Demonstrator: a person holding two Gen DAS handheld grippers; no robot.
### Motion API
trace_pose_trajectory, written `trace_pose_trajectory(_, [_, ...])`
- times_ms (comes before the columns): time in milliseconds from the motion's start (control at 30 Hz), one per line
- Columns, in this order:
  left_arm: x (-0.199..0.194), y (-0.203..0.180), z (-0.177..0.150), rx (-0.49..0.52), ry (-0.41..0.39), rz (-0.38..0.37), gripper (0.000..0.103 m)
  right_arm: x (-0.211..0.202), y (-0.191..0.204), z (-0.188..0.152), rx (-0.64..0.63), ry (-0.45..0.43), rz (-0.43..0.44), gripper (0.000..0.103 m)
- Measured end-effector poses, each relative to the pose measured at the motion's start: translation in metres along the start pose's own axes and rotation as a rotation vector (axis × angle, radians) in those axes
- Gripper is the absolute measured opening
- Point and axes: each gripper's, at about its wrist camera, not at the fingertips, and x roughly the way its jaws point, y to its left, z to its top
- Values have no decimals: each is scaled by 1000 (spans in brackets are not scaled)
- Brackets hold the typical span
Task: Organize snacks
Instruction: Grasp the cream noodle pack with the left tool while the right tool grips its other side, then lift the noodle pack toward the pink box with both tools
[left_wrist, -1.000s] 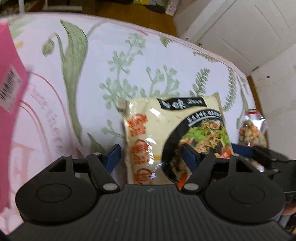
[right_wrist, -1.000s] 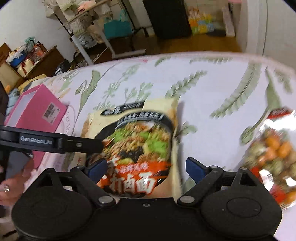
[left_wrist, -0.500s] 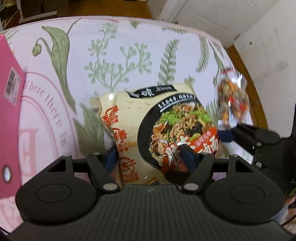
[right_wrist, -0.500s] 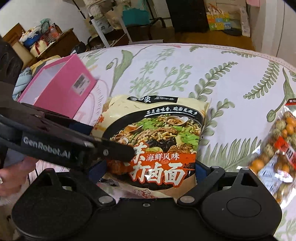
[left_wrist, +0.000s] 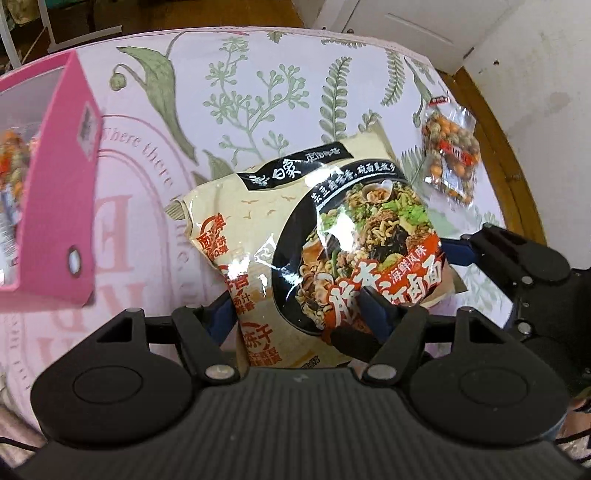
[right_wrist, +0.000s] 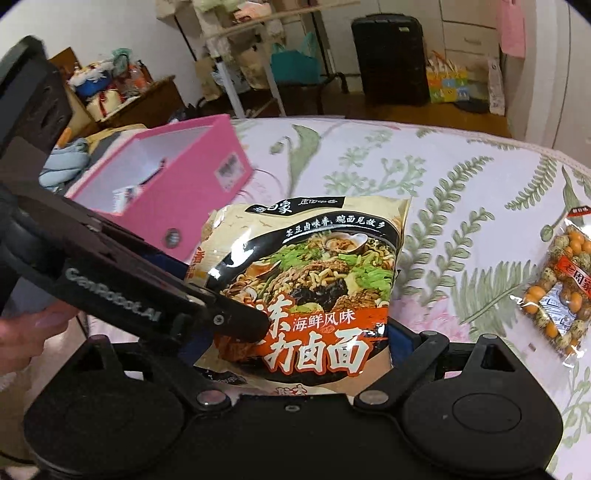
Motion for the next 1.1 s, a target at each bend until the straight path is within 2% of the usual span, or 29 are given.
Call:
trace_pose_trajectory(400, [-38, 13, -31, 3, 29, -18, 69, -21, 48, -7, -27, 12, 9, 96])
trace_pose_trajectory(567, [-53, 18, -42, 1, 24, -9, 69, -20, 76, -8, -50, 35, -62, 96])
trace_pose_trajectory(633, [-60, 22, -45, -6, 20, -2, 69, -21, 83, -6, -44, 37, -61, 96])
trace_pose_trajectory(767, [-86, 42, -49, -28, -16, 11, 69, -25, 101, 5, -59, 26, -18, 96])
trace_pose_trajectory(900, [-120, 70, -47, -47, -85, 35, 69, -25, 123, 22, -110, 8, 72, 96])
trace_pose_trajectory(1000, [-144, 98, -44, -47, -132, 69, 69, -17, 133, 40, -127, 16, 160, 88])
trace_pose_trajectory(1100, [-156, 129, -35, -74, -144, 86, 69, -3, 147, 61, -167, 3, 200, 80])
